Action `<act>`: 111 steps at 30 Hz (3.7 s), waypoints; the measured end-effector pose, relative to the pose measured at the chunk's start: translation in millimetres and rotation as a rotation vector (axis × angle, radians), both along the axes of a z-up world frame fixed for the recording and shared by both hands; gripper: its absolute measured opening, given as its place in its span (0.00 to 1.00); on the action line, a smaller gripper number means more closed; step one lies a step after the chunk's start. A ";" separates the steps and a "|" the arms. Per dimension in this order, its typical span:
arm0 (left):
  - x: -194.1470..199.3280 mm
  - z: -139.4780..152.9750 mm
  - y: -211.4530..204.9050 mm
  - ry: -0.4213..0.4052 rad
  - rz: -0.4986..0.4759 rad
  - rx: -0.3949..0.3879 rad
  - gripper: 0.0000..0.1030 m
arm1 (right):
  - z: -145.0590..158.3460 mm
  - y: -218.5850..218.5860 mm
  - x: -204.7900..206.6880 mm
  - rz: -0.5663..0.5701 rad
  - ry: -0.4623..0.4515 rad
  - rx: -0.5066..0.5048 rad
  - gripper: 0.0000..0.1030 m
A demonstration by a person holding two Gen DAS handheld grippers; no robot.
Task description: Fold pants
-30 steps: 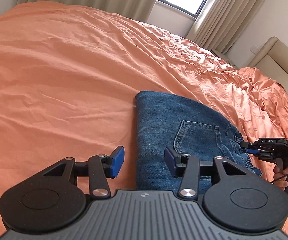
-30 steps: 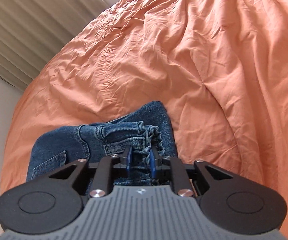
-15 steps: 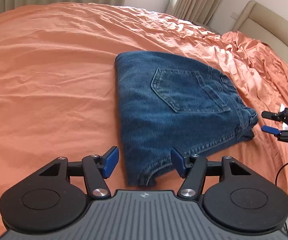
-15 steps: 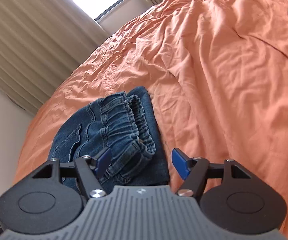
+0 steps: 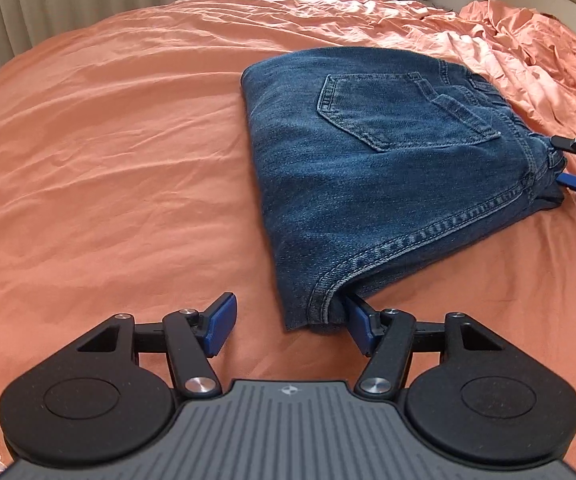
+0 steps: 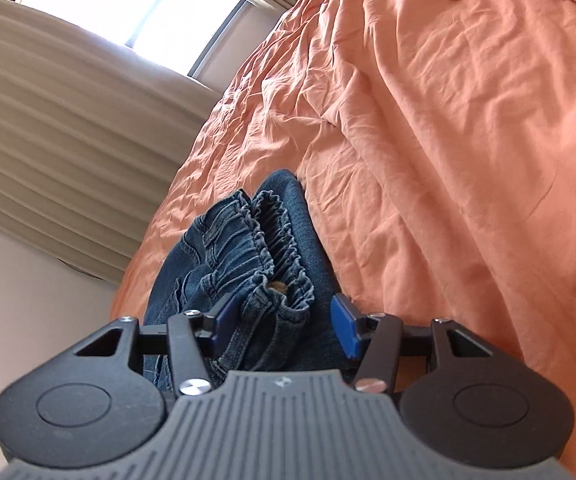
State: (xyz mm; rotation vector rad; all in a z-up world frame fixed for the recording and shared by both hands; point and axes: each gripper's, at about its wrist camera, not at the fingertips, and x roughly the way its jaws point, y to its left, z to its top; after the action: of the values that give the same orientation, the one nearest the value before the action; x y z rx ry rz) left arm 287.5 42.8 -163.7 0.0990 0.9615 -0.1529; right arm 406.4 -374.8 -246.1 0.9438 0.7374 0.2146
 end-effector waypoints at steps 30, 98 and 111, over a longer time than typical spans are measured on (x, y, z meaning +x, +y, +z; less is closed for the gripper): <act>-19.6 8.8 20.8 0.059 0.062 0.160 0.03 | 24.7 12.9 -26.4 0.047 0.009 -0.335 0.06; 153.0 -41.6 80.4 0.144 0.299 -0.784 0.32 | 0.5 4.5 124.5 0.418 0.134 0.046 0.25; 125.1 44.1 71.6 0.038 0.266 -0.652 0.06 | 123.7 36.3 80.5 0.461 -0.016 -0.136 0.18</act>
State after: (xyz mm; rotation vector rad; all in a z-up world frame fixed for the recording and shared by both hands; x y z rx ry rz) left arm 412.5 114.5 -119.6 -0.6305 0.9125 -0.2153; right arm 486.9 -338.6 -122.4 0.6318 0.9367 0.5679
